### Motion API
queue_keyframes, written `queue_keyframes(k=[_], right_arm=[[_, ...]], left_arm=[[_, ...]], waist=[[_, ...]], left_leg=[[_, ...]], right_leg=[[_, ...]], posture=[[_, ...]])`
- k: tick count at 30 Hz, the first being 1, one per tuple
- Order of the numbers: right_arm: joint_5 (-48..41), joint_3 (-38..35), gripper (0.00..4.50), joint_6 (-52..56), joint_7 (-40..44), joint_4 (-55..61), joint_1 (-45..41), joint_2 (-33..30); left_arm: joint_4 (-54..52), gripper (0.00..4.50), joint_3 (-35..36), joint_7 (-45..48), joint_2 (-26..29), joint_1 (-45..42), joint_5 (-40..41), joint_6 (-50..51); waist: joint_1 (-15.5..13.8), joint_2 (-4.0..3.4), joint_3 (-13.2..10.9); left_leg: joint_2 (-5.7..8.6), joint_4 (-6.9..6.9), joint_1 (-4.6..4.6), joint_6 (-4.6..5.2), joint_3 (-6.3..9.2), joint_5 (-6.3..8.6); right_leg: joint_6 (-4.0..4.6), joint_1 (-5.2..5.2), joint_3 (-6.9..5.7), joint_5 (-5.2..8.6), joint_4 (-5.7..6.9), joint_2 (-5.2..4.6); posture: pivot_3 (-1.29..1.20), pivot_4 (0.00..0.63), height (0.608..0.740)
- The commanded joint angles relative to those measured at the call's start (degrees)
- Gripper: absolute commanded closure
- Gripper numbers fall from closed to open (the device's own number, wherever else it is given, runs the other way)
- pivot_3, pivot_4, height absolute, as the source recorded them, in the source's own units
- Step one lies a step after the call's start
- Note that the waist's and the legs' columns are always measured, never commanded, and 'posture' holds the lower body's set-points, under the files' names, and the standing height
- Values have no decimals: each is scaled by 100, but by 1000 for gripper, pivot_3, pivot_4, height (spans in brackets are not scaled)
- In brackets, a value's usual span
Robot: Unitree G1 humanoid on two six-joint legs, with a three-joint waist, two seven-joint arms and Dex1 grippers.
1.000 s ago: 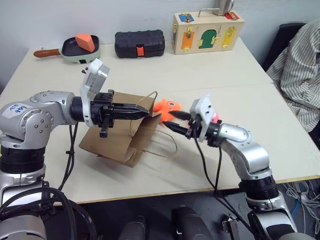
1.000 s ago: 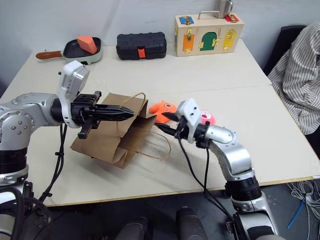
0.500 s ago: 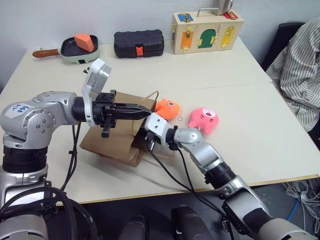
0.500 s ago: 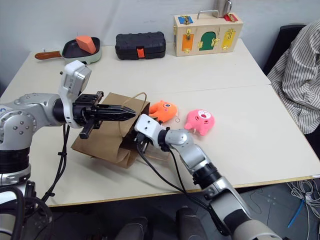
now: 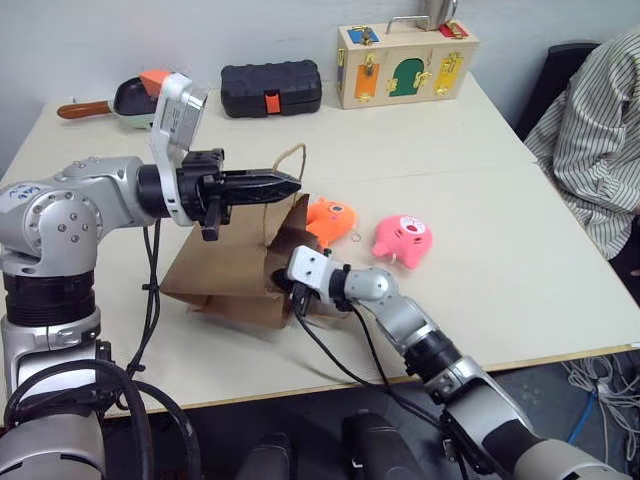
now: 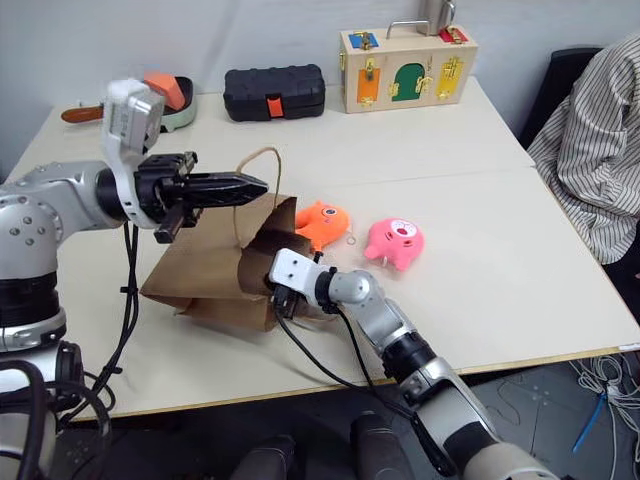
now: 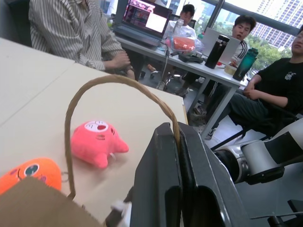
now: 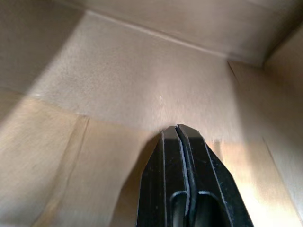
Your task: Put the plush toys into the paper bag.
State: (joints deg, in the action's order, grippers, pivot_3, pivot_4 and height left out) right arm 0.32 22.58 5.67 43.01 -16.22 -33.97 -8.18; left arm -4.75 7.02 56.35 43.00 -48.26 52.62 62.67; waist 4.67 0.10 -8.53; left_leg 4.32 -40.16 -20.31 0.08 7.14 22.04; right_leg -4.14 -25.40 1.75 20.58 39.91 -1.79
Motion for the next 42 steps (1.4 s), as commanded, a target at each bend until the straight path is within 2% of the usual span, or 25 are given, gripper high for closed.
queue_keyframes(k=[1, 6, 8, 12, 16, 20, 21, 28, 32, 35, 42], right_arm=[[-1047, -509, 4476, 730, 500, 1640, 341, -207], [-1864, -1194, 4476, 2135, 459, 2893, 509, -763], [-2165, -1484, 4113, 2572, 476, 3246, 507, -1050], [-2358, -1876, 2900, 2912, 442, 3334, 322, -1546], [-1562, -1811, 1494, 2380, 123, 1727, -480, -1854], [-934, -1426, 56, 1571, -33, 99, -1155, -1574], [-795, -1342, 20, 1371, -64, -272, -1311, -1469], [-545, -1307, 20, 846, -227, -2215, -2191, -573], [-248, -1264, 20, 536, -503, -3237, -2537, -296], [-172, -1302, 650, 277, -485, -3691, -2700, -179], [-165, -1448, 3018, -50, -384, -3823, -2779, -195]], left_arm=[[-223, 4500, 27, 97, 86, 96, 0, -90], [-336, 4500, -30, 123, 87, 227, 3, -93], [-389, 4500, -49, 151, 103, 279, -1, -83], [-400, 4500, -53, 163, 118, 315, 14, -60], [-400, 4500, -61, 178, 131, 347, 0, -85], [-392, 4500, -29, 155, 136, 301, -16, -104], [-376, 4500, -16, 143, 137, 273, -18, -102], [-366, 4500, 25, 168, 182, 288, -82, -160], [-416, 4500, 73, 148, 197, 355, -73, -167], [-453, 4500, 116, 115, 210, 397, -63, -158], [-483, 4500, 163, 108, 269, 480, -81, -177]], waist=[[5, 2, -1], [-10, 2, -1], [-20, 1, -2], [-49, 2, -2], [-56, 2, -3], [-57, 2, -3], [-41, 2, -3], [67, 2, -3], [111, 1, -3], [129, 1, -2], [189, 1, -2]], left_leg=[[0, -2, -1, 0, 1, 0], [0, -1, -9, 0, -1, 0], [0, 3, -7, 0, 0, 0], [0, 6, -8, 0, -5, 0], [0, 14, -8, 0, -28, 0], [-1, 6, -6, 0, -29, 0], [-1, 5, -6, 0, -29, 0], [-2, 6, -6, 0, -32, 0], [-2, 6, -6, 0, -26, 0], [-2, 1, -6, 0, -26, 0], [-2, -1, -6, 0, -25, 0]], right_leg=[[0, 0, 0, 0, 2, 0], [0, -2, 1, 0, -17, 1], [0, -2, 1, 0, -14, 2], [0, -3, 7, 0, -18, 2], [0, -2, 12, 0, -27, 0], [0, -4, 12, 0, -21, 1], [0, -6, 12, 0, -21, 2], [0, -10, 8, 0, -2, 2], [0, -9, 4, 0, 1, 1], [1, -7, 3, 0, 3, 0], [1, -6, 3, -1, 6, 1]], posture=[[0, 150, 740], [0, 150, 740], [0, 150, 740], [0, 150, 740], [0, 150, 740], [0, 150, 740], [0, 150, 740], [0, 150, 740], [0, 150, 740], [0, 150, 740], [0, 150, 740]])
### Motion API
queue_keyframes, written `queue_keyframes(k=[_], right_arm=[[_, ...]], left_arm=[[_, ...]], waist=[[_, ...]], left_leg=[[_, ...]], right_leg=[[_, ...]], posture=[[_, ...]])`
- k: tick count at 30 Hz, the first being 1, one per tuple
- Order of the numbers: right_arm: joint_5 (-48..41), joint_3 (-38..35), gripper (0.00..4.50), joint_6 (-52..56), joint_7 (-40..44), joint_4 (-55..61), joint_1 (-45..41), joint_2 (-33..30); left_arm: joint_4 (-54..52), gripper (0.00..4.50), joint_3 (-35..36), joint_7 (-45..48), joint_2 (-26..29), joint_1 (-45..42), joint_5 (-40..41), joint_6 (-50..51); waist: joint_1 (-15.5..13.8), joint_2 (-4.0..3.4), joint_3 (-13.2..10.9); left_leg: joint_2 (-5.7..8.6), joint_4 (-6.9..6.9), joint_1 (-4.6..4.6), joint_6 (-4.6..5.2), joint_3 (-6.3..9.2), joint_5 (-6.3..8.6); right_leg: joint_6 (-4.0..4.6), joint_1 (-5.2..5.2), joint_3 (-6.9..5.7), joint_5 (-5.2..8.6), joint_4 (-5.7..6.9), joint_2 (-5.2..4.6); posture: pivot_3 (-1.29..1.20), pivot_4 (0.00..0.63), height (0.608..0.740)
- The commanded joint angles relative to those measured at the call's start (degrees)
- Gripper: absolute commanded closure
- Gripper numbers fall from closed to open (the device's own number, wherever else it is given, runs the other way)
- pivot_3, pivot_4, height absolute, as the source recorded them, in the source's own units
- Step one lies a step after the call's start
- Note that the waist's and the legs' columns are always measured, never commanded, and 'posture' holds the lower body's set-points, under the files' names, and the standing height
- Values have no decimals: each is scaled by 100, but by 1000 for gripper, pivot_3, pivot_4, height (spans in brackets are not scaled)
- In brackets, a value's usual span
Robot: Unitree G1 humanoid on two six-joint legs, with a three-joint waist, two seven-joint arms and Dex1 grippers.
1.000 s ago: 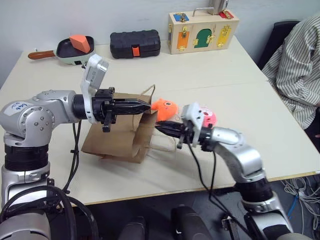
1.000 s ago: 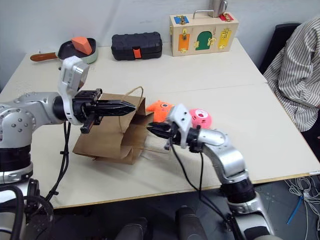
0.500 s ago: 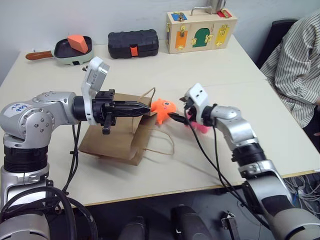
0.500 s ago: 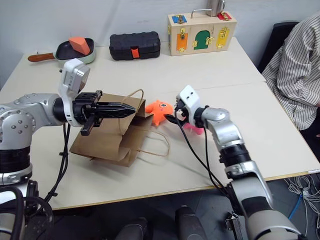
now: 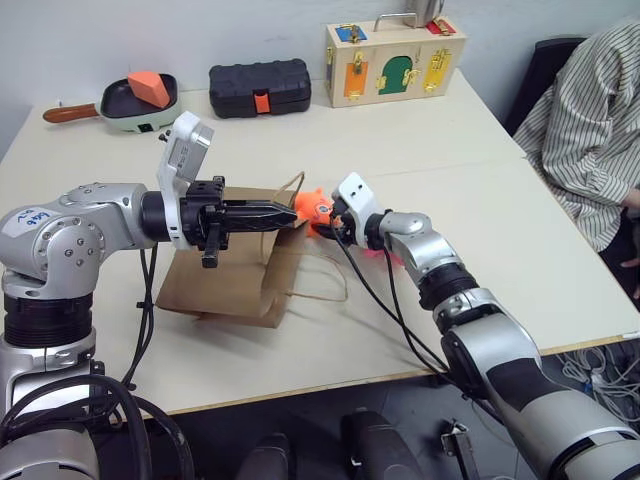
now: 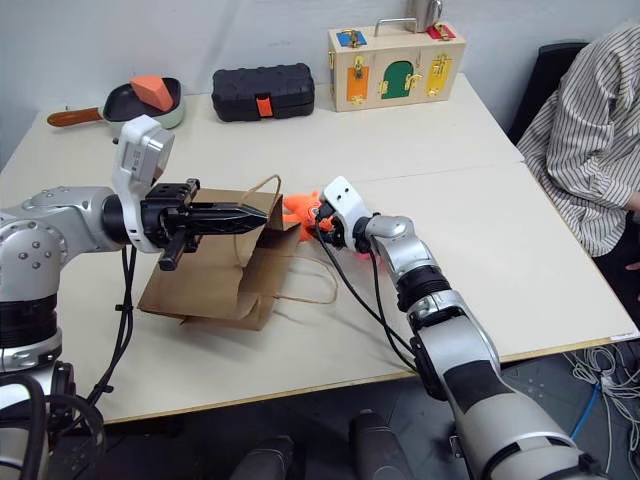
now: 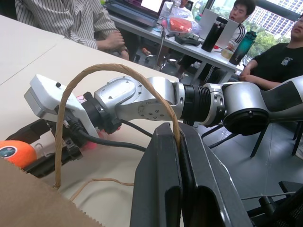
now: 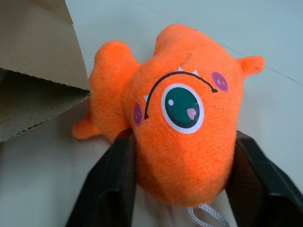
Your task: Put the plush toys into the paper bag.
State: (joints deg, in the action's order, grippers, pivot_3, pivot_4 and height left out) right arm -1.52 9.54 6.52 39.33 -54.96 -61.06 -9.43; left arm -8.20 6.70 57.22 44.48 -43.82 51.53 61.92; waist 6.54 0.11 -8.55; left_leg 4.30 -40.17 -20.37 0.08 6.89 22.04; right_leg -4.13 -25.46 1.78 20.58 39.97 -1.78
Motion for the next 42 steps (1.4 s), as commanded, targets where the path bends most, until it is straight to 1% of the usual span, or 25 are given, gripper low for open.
queue_keyframes(k=[1, 3, 4, 5, 7, 9, 12, 16, 19, 22, 24, 26, 29, 31, 34, 38, 42], right_arm=[[5, -194, 3335, -140, -49, 162, -30, -137], [-53, -316, 3878, -69, -56, 511, 100, -310], [-130, -401, 4118, 53, 4, 856, 231, -437], [-268, -505, 4246, 257, 124, 1400, 440, -597], [-739, -686, 4272, 817, 574, 2937, 1045, -927], [-1138, -718, 4272, 1354, 927, 4410, 1656, -1269], [-1321, -623, 4272, 1839, 1024, 5767, 2269, -1634], [-1392, -246, 4272, 2184, 1167, 6917, 2763, -1862], [-1329, -257, 4272, 2317, 950, 7141, 2781, -1882], [-1533, -305, 4272, 2482, 1073, 7373, 2784, -2016], [-1522, -122, 4272, 2513, 1206, 7601, 2857, -2170], [-1369, 170, 4272, 2544, 1136, 7680, 2859, -2154], [-945, 689, 4272, 2379, 947, 7418, 2687, -1955], [-753, 899, 4272, 2294, 870, 7228, 2580, -1843], [-336, 1296, 4272, 2094, 768, 6752, 2232, -1601], [77, 1666, 4272, 1809, 832, 6212, 1724, -1372], [268, 1869, 4272, 1590, 961, 5891, 1385, -1163]], left_arm=[[-145, 4500, 195, 15, 125, 48, 35, -101], [-161, 4500, 200, -7, 128, 58, 58, -88], [-163, 4500, 209, -22, 128, 54, 74, -73], [-156, 4500, 215, -29, 131, 44, 86, -61], [-156, 4500, 221, -33, 139, 34, 104, -44], [-158, 4500, 209, -4, 155, 38, 119, -30], [-146, 4500, 185, 40, 169, 32, 109, -25], [-60, 4500, 124, 81, 155, -52, 61, -44], [-71, 4500, 91, 116, 156, -46, 48, -59], [-71, 4500, 77, 142, 166, -22, 39, -83], [-54, 4500, 72, 160, 169, -24, 34, -91], [-33, 4500, 63, 183, 161, -38, 20, -103], [-22, 4500, 40, 206, 138, -69, 10, -118], [-8, 4500, 24, 214, 127, -89, 5, -129], [-5, 4500, -3, 231, 110, -132, 16, -125], [18, 4500, -26, 262, 103, -140, 12, -139], [58, 4500, -34, 288, 96, -126, -9, -166]], waist=[[1, 0, 0], [-21, 0, 0], [-38, 0, 0], [-53, 0, 0], [-102, 0, 0], [-137, 0, 0], [-153, 0, 0], [-180, 0, 0], [-220, 1, 0], [-303, 1, 0], [-357, 1, -1], [-388, 1, 0], [-387, 1, 0], [-380, 1, 0], [-351, 1, 0], [-323, 1, 0], [-321, 1, 0]], left_leg=[[0, 0, 0, 0, 0, 0], [0, 0, 0, 0, 2, 0], [0, -2, 0, 0, 4, 0], [1, -2, -2, 0, 9, 0], [2, -2, -3, 0, 15, 0], [2, 2, -7, 1, 21, 0], [2, 10, -7, 1, 21, 1], [2, 9, 0, 1, 20, 1], [3, 9, 1, -2, 18, 2], [9, 3, 2, -2, 18, 2], [9, 4, 2, -2, 18, 2], [9, 4, 1, -2, 21, 2], [9, 6, 1, -2, 21, 2], [9, 8, 1, -2, 21, 2], [9, 7, 1, -2, 21, 2], [9, -1, 2, -2, 21, 2], [9, 1, 2, -2, 22, 2]], right_leg=[[0, 0, 0, 0, 0, 0], [0, 0, 0, 0, 1, -1], [0, 0, 0, 0, 1, -1], [0, 1, -1, 0, 0, -2], [0, 1, -3, 0, 2, -2], [0, -1, -5, 0, 0, -1], [0, -5, -2, 0, -9, 2], [0, -7, 1, 0, -17, 5], [0, -7, 4, 0, -21, 4], [1, -6, 6, -1, -20, 1], [1, -6, 6, -1, -23, 1], [1, -7, 5, -1, -28, 1], [1, -7, 5, -1, -30, 2], [1, -7, 5, -1, -28, 2], [1, -7, 5, -1, -27, 2], [1, -11, 3, -1, -25, 3], [2, -12, 1, -1, -22, 2]], posture=[[0, 150, 740], [0, 150, 740], [0, 150, 740], [0, 150, 740], [0, 150, 740], [0, 150, 740], [0, 150, 740], [0, 150, 740], [0, 150, 740], [0, 150, 740], [0, 150, 740], [0, 150, 740], [0, 150, 740], [0, 150, 740], [0, 150, 740], [0, 150, 740], [0, 150, 740]])
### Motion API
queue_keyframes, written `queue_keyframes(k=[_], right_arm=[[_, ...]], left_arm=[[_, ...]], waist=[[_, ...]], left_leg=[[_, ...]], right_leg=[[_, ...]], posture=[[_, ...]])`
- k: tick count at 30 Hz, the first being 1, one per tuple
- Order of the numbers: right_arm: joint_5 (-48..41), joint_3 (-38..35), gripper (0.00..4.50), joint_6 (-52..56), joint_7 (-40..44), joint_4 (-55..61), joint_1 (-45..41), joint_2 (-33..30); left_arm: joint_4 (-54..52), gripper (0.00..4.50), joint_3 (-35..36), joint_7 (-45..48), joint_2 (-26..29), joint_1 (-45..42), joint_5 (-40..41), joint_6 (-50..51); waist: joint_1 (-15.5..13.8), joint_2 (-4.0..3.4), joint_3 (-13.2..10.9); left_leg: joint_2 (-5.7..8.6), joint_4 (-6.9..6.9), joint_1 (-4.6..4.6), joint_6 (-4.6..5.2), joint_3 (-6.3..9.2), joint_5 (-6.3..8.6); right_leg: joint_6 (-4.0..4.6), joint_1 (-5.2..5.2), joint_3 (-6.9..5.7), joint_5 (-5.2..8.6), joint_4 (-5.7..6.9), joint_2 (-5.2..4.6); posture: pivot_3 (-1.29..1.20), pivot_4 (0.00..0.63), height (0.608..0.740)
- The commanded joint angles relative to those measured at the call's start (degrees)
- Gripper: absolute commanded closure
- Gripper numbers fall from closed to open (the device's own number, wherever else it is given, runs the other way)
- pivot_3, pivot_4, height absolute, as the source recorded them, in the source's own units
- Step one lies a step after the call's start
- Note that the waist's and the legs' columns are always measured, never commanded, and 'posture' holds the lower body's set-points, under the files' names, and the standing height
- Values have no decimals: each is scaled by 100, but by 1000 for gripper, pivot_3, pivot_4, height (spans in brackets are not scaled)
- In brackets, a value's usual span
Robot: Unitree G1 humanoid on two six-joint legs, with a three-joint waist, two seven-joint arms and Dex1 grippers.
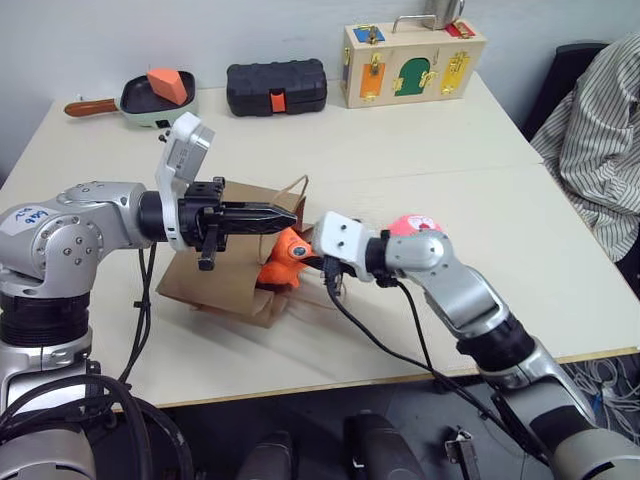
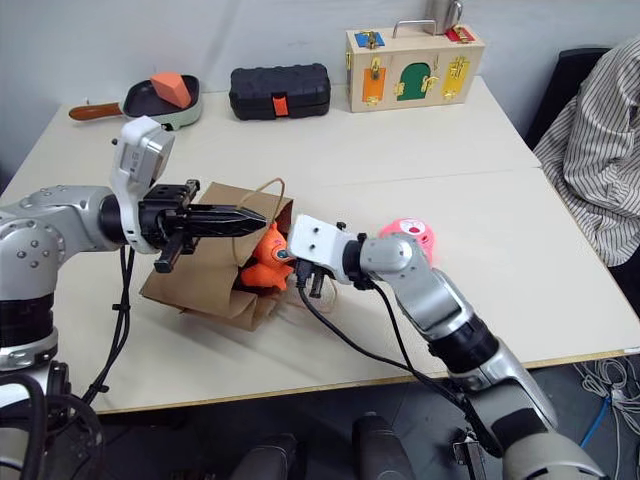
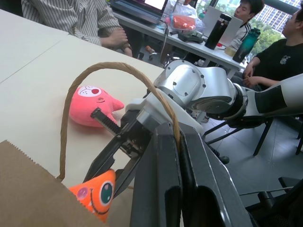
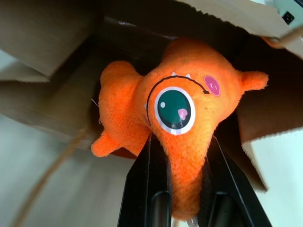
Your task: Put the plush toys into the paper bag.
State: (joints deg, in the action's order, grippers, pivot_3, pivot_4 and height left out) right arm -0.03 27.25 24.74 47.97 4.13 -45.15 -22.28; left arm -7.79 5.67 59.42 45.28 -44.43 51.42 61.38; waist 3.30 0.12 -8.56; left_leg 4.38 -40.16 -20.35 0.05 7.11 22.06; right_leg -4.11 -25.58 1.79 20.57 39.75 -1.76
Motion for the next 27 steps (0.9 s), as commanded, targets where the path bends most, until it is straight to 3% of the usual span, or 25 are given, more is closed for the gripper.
queue_keyframes(k=[1, 9, 19, 20, 27], right_arm=[[188, 196, 4272, -305, 180, -87, -279, 173], [117, 97, 4272, -694, -60, -1446, -547, 1327], [294, -262, 4272, -1912, -704, -4274, -933, 2496], [307, -278, 3541, -1977, -675, -4375, -946, 2505], [48, -527, 1133, -1706, -187, -3561, -697, 2278]], left_arm=[[22, 4500, 73, 72, 9, -58, 2, -117], [33, 4500, 72, 61, -46, -38, 16, -160], [-59, 4500, 70, -33, -113, -83, 49, -99], [-74, 4500, 77, -50, -114, -85, 59, -82], [-106, 4500, 107, -141, -130, -87, 96, -34]], waist=[[10, 0, 0], [100, 0, 0], [260, 0, 0], [279, 0, 0], [332, 0, 0]], left_leg=[[0, 0, 0, 0, 0, 0], [0, 0, 0, 0, 0, 0], [0, 1, 5, 0, 8, 0], [0, 2, 5, 0, 8, 0], [-1, 2, 5, 0, 12, 0]], right_leg=[[0, 0, 0, 0, 0, 0], [0, 0, -2, 0, 9, 0], [5, 1, -11, -3, 19, 0], [6, 1, -11, -3, 19, 0], [7, 1, -11, -4, 23, 1]], posture=[[0, 150, 740], [0, 150, 740], [0, 150, 740], [0, 150, 740], [0, 150, 740]])
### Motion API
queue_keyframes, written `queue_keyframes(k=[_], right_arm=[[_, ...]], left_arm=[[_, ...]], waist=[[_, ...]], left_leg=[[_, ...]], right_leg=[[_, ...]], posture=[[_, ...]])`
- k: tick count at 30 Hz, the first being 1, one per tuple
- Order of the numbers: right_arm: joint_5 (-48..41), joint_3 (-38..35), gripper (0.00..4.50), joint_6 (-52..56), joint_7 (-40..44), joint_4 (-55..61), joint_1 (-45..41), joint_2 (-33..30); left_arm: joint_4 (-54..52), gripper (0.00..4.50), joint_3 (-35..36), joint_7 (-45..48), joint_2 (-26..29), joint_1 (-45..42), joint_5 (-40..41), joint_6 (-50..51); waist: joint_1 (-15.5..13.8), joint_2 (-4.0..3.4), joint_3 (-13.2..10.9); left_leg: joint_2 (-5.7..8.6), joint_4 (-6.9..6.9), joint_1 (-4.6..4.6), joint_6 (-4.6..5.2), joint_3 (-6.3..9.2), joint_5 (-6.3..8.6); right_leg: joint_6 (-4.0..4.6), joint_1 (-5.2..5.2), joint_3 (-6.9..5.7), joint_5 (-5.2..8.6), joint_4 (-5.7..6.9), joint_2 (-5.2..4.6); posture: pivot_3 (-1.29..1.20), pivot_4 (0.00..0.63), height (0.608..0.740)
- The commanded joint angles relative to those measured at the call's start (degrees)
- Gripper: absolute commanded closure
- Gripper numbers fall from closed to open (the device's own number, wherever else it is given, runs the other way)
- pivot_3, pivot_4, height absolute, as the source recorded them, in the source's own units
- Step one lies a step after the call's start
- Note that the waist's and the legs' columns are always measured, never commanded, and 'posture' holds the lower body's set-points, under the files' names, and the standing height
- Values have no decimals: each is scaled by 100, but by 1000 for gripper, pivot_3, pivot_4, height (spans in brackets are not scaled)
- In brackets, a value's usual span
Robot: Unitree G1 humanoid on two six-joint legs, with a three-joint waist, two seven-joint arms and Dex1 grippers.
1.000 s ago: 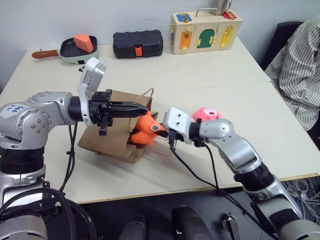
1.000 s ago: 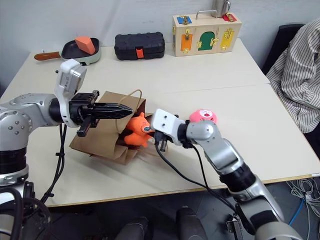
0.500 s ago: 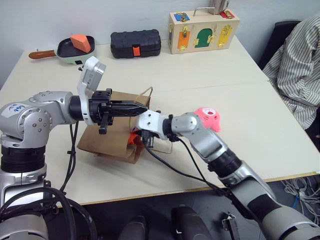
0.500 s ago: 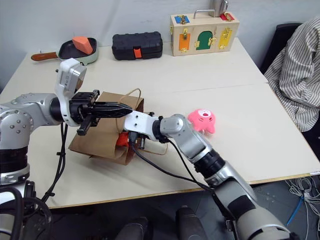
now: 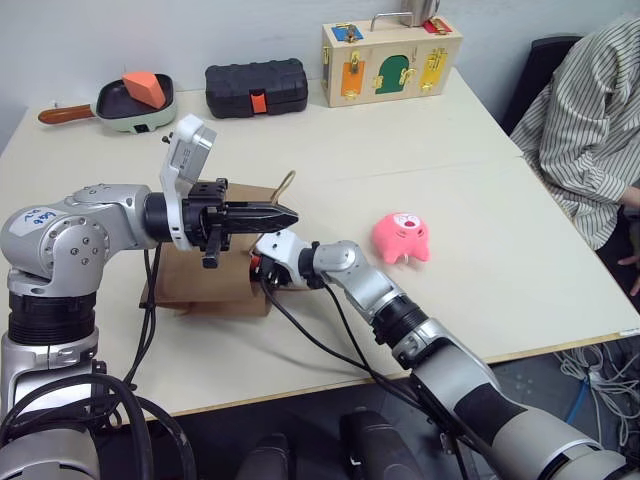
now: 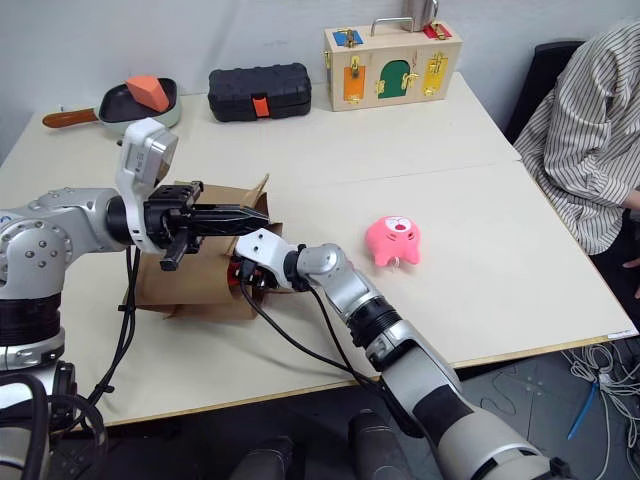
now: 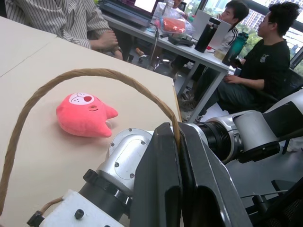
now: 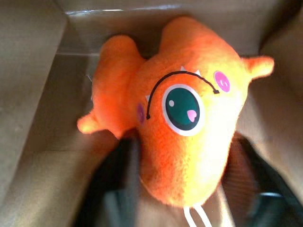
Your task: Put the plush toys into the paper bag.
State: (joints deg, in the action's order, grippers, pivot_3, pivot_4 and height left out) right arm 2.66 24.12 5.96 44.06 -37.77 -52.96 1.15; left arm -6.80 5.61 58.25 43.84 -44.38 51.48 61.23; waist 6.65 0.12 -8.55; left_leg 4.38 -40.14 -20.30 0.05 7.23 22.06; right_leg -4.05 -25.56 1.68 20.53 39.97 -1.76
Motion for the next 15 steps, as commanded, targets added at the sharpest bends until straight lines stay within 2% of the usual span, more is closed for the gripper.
queue_keyframes(k=[1, 3, 4, 10, 13, 15], right_arm=[[-306, -294, 770, 355, 260, 960, 158, -150], [-514, -493, 128, 846, 367, 1834, 356, -413], [-607, -578, 17, 1113, 399, 2227, 454, -534], [-1842, -1673, 17, 3332, 389, 5031, 1331, -1553], [-1887, -2049, 17, 3612, 278, 5986, 2051, -2276], [-1818, -2226, 17, 3684, 45, 6211, 2328, -2535]], left_arm=[[-210, 4500, 114, -38, 5, -91, 94, -17], [-220, 4500, 121, -59, -10, -84, 102, -16], [-229, 4500, 123, -67, -18, -72, 106, -18], [-299, 4500, 166, -93, -26, -6, 178, 31], [-322, 4500, 179, -105, -32, 16, 207, 57], [-343, 4500, 191, -114, -31, 28, 236, 79]], waist=[[-7, 0, 0], [-25, 0, 0], [-31, 0, 0], [-141, 0, 0], [-211, 0, 0], [-242, 0, 0]], left_leg=[[0, 0, 0, 0, 1, 0], [0, -1, -2, 0, 1, 0], [0, -1, -3, 0, 2, 0], [1, 0, -6, 0, 6, 0], [1, 5, -6, 0, 4, 0], [2, 7, -6, 0, 0, 0]], right_leg=[[0, 0, 0, 0, 0, 0], [0, 0, 0, 0, 0, -1], [0, 0, 1, 0, -2, -1], [0, 2, 2, 0, -6, -2], [0, 1, 5, 0, -12, -1], [0, 2, 10, 0, -14, -1]], posture=[[0, 150, 740], [0, 150, 740], [0, 150, 740], [0, 150, 740], [0, 150, 740], [0, 150, 740]])
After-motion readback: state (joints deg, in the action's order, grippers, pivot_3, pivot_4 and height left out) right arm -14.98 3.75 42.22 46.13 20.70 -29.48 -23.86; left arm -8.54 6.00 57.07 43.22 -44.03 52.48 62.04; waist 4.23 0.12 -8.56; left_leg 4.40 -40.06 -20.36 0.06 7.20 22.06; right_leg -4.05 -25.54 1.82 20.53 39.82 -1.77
